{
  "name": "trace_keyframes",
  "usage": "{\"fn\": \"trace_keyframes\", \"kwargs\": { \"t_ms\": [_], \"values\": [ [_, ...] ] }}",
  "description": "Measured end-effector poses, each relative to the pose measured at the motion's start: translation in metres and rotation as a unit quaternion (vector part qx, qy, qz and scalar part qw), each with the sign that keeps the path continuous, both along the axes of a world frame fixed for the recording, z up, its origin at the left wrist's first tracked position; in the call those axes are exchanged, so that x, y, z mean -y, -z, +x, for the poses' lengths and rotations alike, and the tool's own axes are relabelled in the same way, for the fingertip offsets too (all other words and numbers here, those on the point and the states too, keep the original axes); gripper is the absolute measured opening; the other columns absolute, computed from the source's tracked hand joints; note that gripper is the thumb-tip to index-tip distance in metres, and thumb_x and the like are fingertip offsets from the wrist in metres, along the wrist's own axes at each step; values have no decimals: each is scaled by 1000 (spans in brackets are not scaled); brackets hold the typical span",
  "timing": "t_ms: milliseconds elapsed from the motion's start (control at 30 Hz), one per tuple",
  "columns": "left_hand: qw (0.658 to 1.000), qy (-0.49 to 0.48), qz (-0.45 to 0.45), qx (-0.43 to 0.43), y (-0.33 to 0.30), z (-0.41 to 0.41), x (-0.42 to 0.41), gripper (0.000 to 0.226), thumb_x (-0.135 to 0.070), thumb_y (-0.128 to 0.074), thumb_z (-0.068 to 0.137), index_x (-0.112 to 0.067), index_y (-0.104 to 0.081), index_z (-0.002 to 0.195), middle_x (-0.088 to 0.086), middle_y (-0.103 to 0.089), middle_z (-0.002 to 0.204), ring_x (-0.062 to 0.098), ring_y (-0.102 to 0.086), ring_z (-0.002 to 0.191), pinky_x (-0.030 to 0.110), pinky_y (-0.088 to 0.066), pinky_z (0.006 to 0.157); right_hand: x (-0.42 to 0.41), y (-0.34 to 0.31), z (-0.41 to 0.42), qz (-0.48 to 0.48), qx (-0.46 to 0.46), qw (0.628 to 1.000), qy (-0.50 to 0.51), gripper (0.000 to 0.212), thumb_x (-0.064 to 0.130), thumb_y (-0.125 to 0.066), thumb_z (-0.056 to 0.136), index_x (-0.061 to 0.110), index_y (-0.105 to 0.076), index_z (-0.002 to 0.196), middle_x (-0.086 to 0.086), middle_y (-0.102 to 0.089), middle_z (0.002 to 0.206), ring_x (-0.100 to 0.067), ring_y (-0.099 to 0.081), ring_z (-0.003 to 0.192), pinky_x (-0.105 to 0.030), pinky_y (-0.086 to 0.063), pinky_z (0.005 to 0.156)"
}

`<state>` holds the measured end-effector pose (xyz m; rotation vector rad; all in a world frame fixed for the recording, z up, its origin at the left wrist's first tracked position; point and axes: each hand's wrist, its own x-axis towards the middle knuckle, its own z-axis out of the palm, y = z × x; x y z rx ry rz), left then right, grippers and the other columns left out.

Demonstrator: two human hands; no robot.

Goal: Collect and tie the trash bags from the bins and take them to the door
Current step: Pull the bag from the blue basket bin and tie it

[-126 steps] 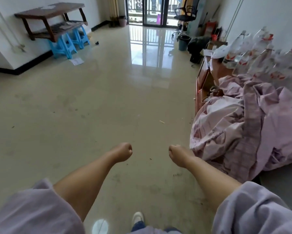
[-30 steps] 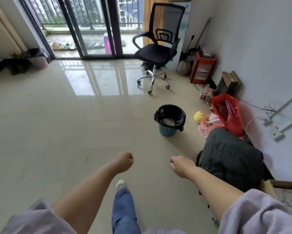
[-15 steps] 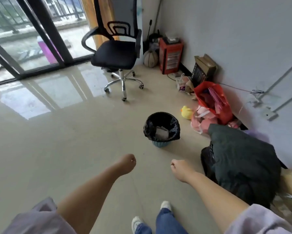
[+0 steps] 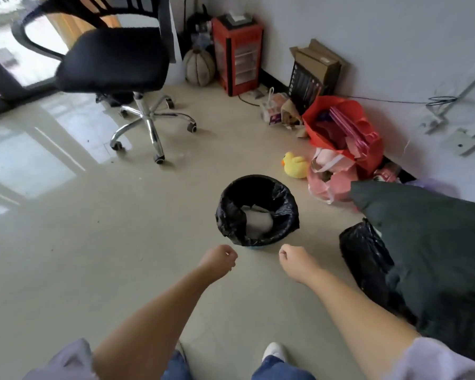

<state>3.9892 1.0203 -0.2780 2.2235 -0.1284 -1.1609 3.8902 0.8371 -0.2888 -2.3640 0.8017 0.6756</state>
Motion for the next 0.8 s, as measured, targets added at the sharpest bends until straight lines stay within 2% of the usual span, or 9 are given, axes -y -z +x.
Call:
{"fn": "trace_keyframes", "kwargs": {
  "t_ms": [67,167,233,367,467,533,600,700,800],
  "values": [
    [999,-27,-22,-38,47,15,9,18,-13,-38,94,-10,-56,93,2,-58,75,12,-52,62,22,-40,55,2,58,13,41,28,995,90,22,22,-36,89,16,-56,84,-9,-65,92,-32,-62,84,-35,-51,72],
    [996,-65,-36,-55,120,29,19,20,-17,-37,96,-9,-55,99,2,-57,74,14,-53,62,23,-40,54,13,141,28,98,65,966,229,20,18,-39,85,12,-56,78,-16,-68,86,-30,-66,70,-41,-55,69],
    [995,-85,-42,-45,166,37,25,28,-28,-35,98,-9,-54,104,4,-59,79,18,-56,69,26,-42,59,23,188,36,95,86,951,282,22,16,-38,86,6,-57,82,-16,-68,84,-32,-67,71,-41,-55,68],
    [979,-159,-120,-48,243,48,42,44,-52,-32,97,-15,-47,115,11,-62,105,21,-61,88,37,-51,80,45,258,55,66,153,912,374,35,36,-32,94,11,-52,79,-19,-63,91,-40,-64,90,-52,-53,83],
    [929,-287,-224,-62,275,68,58,49,-52,-40,94,-14,-43,126,8,-60,116,17,-62,87,32,-54,71,58,274,71,115,234,840,476,49,43,-26,97,6,-57,103,-16,-63,99,-35,-63,94,-50,-52,87],
    [885,-368,-267,-99,283,86,62,48,-46,-50,92,-12,-47,125,7,-62,109,16,-63,82,30,-56,65,66,280,79,255,289,739,553,43,42,-30,99,10,-58,99,-10,-65,90,-28,-65,79,-43,-56,74],
    [839,-421,-309,-154,285,102,60,42,-39,-60,89,-9,-53,117,7,-64,94,17,-65,78,30,-58,66,80,288,83,343,313,660,590,31,39,-40,98,15,-58,91,-6,-63,83,-20,-62,72,-32,-54,58],
    [792,-437,-341,-257,283,116,49,40,-36,-68,84,-6,-57,108,10,-66,87,20,-67,77,32,-58,64,90,291,84,360,338,619,611,18,29,-56,93,16,-59,105,-5,-65,87,-19,-62,74,-24,-54,47],
    [800,-400,-327,-304,282,127,40,28,-34,-65,87,-7,-58,94,6,-66,70,15,-57,57,25,-51,47,88,283,85,357,340,622,609,18,23,-55,93,14,-56,108,-5,-63,84,-19,-60,70,-23,-53,43]
  ]
}}
